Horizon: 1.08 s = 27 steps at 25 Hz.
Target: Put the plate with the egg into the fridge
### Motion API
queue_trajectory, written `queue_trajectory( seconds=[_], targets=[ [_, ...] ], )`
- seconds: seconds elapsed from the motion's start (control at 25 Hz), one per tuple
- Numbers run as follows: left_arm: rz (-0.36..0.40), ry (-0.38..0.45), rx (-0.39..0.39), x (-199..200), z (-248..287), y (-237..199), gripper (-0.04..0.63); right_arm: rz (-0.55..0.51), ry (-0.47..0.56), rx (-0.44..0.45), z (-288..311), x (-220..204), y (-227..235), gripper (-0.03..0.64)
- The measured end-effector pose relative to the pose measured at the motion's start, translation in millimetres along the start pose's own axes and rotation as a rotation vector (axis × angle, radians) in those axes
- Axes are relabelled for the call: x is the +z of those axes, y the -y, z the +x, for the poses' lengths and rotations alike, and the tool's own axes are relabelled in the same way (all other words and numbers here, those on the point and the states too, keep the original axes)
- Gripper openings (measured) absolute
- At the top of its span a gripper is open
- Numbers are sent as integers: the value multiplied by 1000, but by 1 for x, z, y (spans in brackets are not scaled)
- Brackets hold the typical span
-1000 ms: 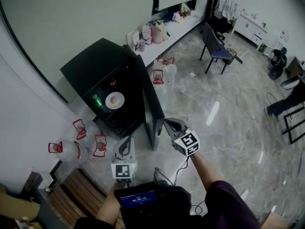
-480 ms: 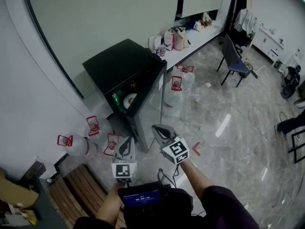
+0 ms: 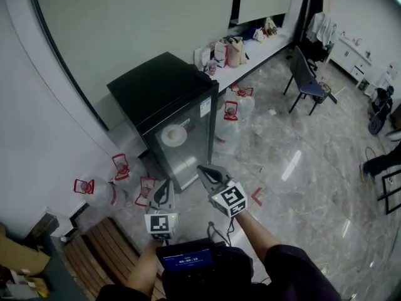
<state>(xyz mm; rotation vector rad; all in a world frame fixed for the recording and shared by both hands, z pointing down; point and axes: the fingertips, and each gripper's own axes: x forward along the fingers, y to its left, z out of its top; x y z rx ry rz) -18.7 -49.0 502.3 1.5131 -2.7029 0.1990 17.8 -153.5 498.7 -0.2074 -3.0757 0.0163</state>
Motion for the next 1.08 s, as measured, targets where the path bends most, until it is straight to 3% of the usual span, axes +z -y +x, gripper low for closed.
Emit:
queue_trajectory(
  seconds=[0.4,0.76,1.08],
  targets=[
    [38,-32,10,-7,-3,-1,9,-17,1,-9,-5,2,0,6],
    [6,-26,0,-3,-1,4,9,-20,-1,-11,-11,4,-2,6],
    [44,-4,-10,3,0,13,9,-22,-2,1,-17,5,-7,6]
  ],
)
